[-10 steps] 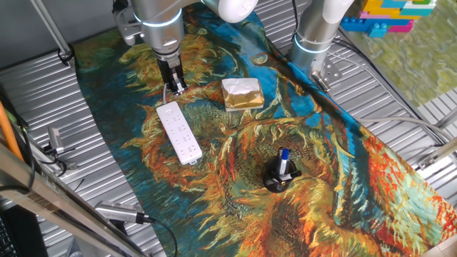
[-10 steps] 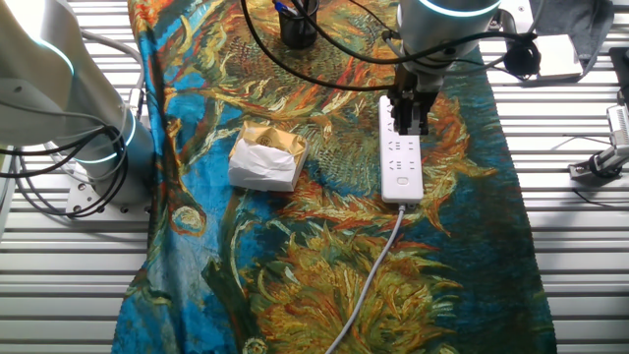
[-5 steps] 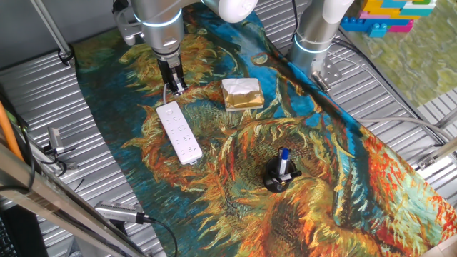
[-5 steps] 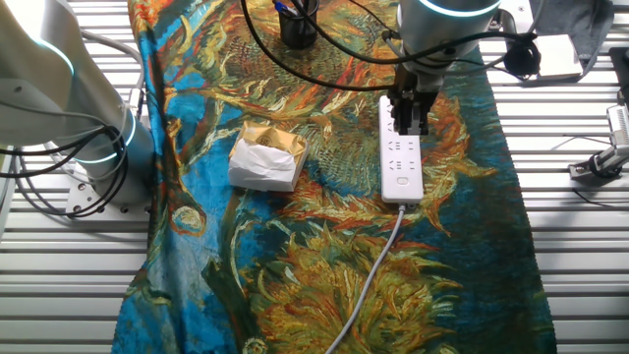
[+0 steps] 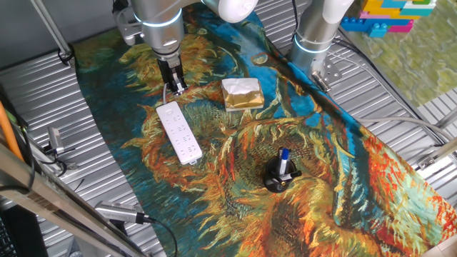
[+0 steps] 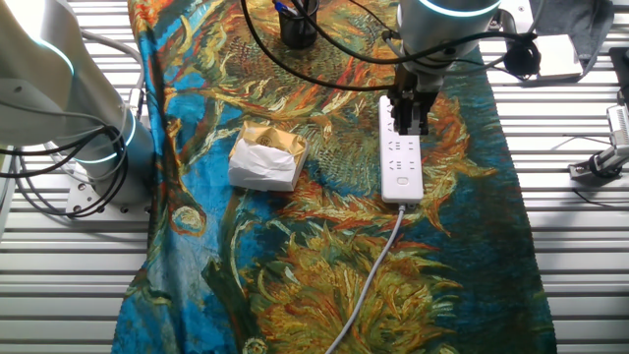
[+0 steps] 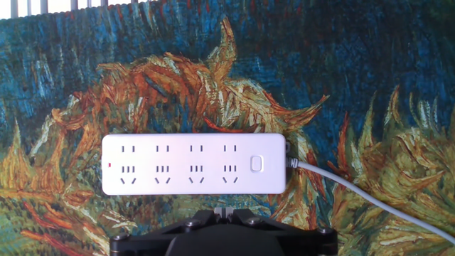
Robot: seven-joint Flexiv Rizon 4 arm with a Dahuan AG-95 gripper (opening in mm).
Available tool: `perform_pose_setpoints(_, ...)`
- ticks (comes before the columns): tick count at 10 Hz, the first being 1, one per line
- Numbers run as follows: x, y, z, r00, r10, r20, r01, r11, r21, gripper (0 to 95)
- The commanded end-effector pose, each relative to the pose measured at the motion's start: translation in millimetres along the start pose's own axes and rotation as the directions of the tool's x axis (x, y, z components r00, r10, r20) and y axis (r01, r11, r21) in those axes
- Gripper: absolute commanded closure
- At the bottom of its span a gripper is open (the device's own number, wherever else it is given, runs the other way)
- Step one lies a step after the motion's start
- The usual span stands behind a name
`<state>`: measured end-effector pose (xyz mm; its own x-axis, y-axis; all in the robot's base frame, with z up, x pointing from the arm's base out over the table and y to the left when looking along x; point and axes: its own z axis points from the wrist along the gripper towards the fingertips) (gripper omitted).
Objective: Turn off the power strip by pressing the button
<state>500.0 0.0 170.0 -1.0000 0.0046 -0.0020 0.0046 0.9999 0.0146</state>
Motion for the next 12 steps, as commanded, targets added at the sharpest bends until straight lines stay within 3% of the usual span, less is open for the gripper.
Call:
perform_pose_setpoints(1,0.0,0.0,0.0,1.000,0.000,-0.001,0.000,1.000,0.001,95.0)
perform_pose_setpoints(6,0.1,0.0,0.0,1.000,-0.029,-0.002,0.029,1.000,0.002,95.0)
perform_pose_setpoints(9,0.8,0.1,0.2,0.990,-0.139,-0.003,0.139,0.990,0.002,95.0)
perform_pose_setpoints(12,5.5,1.3,-1.9,0.983,-0.185,-0.004,0.185,0.983,-0.006,95.0)
